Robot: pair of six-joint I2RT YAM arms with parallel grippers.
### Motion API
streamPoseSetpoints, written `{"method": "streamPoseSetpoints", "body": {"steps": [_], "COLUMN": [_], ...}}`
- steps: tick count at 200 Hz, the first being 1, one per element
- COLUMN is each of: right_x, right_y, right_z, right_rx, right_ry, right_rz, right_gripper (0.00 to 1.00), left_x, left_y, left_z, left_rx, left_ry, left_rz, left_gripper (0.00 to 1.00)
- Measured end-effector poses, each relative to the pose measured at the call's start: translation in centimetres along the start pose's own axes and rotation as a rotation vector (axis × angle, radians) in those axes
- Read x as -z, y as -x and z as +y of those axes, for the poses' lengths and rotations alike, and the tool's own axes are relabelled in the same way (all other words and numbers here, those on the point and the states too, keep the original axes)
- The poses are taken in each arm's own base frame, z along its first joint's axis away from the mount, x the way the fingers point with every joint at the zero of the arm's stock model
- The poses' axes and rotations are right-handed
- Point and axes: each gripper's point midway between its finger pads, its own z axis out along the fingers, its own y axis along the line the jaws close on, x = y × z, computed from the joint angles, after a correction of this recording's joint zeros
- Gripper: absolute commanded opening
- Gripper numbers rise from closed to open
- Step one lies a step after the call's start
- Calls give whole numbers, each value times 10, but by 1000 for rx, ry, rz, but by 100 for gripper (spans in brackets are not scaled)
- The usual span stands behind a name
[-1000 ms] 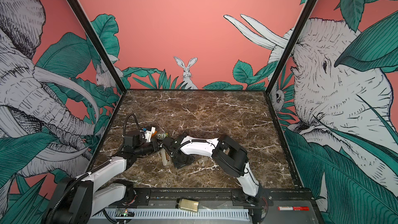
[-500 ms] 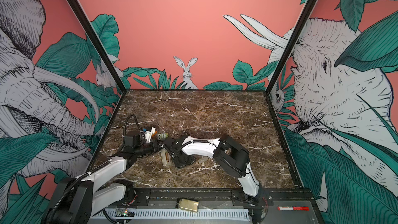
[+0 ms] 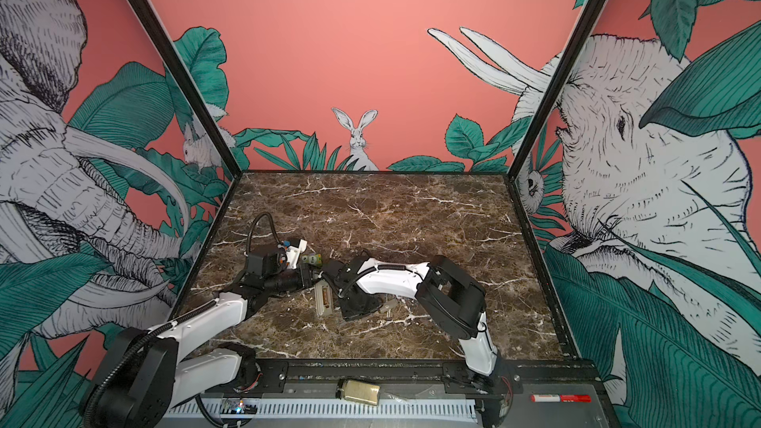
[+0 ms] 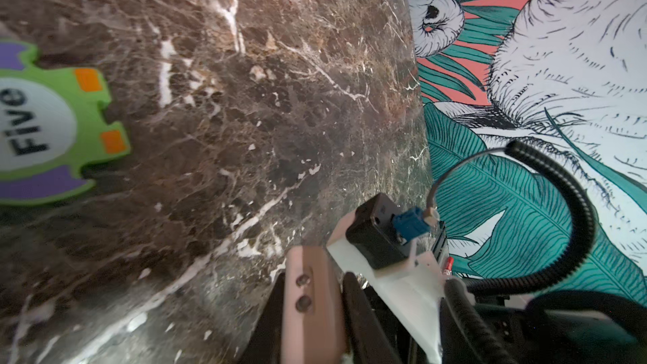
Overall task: Load the batteries into the remote control
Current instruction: 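Grasp one AA battery with the right gripper and lift it upright, then carry the held battery toward the remote held by the left gripper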
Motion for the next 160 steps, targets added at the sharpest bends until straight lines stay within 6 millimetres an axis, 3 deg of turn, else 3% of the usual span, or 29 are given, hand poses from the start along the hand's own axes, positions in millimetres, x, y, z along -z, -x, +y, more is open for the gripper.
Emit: {"method": "streamPoseSetpoints", "body": {"steps": [56,100,160], "right_x": [4,7,9], "right_y": [4,11,16], "right_z": [-40,-42,-46], "right_rx": [-50,-14,4], "right_ry": [-39,-37,-34], "right_rz": [-9,-23,-28], "right_gripper": [5,8,23], "left_x": [-20,-32,-39], "left_y": [3,8,8], "left_z": [0,-10,-12], "left_rx": [31,28,57], "left_ry": [-22,-37,-37], "left_rz": [14,12,1], "left_gripper": [0,0,0]}}
